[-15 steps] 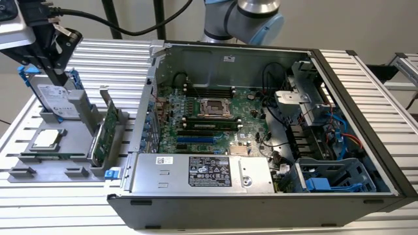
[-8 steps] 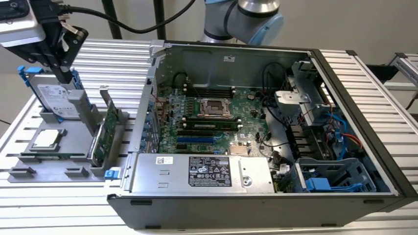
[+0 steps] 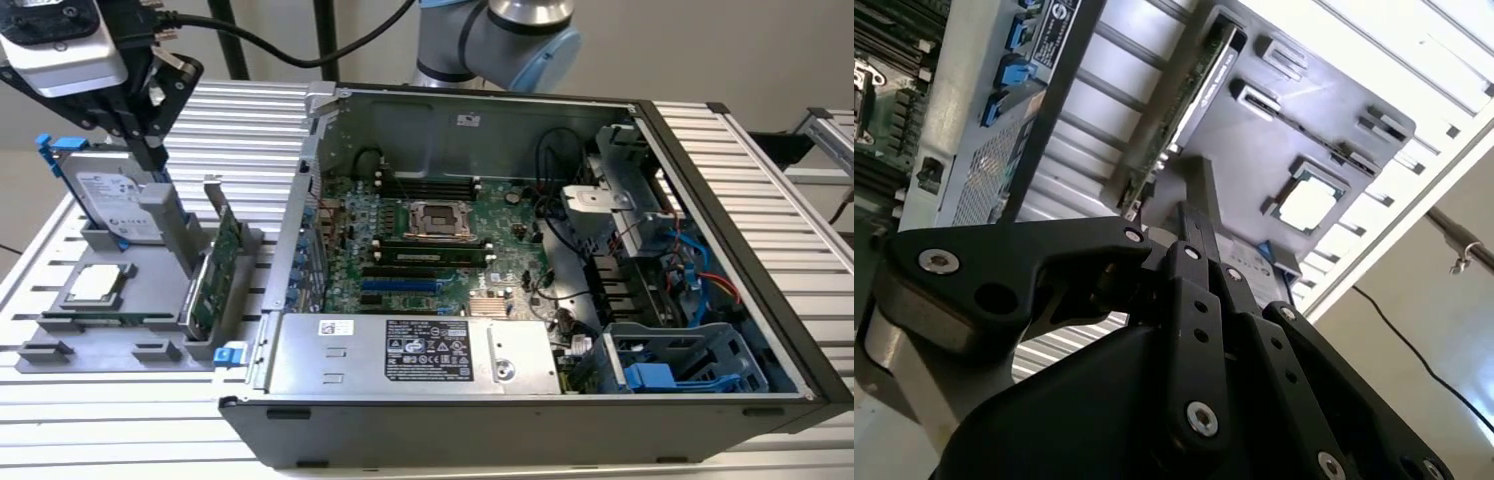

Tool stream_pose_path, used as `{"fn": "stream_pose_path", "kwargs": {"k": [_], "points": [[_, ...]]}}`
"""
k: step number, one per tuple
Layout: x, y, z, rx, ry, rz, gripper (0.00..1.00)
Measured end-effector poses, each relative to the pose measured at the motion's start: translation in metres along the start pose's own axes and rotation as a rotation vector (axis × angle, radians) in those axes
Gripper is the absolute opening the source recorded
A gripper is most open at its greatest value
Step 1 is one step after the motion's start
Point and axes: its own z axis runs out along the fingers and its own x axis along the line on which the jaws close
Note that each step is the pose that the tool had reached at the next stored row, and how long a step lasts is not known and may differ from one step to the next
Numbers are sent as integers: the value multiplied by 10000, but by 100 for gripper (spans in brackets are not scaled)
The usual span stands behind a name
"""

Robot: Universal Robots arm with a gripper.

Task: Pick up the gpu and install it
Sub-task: 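Reach for the gpu, then pick up the gpu and move the gpu toward the slot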

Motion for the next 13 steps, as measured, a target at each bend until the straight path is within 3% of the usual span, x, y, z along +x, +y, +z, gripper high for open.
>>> {"fn": "stream_pose_path", "kwargs": {"k": [13], "points": [[-8, 0, 0, 1, 1, -2, 0]]}}
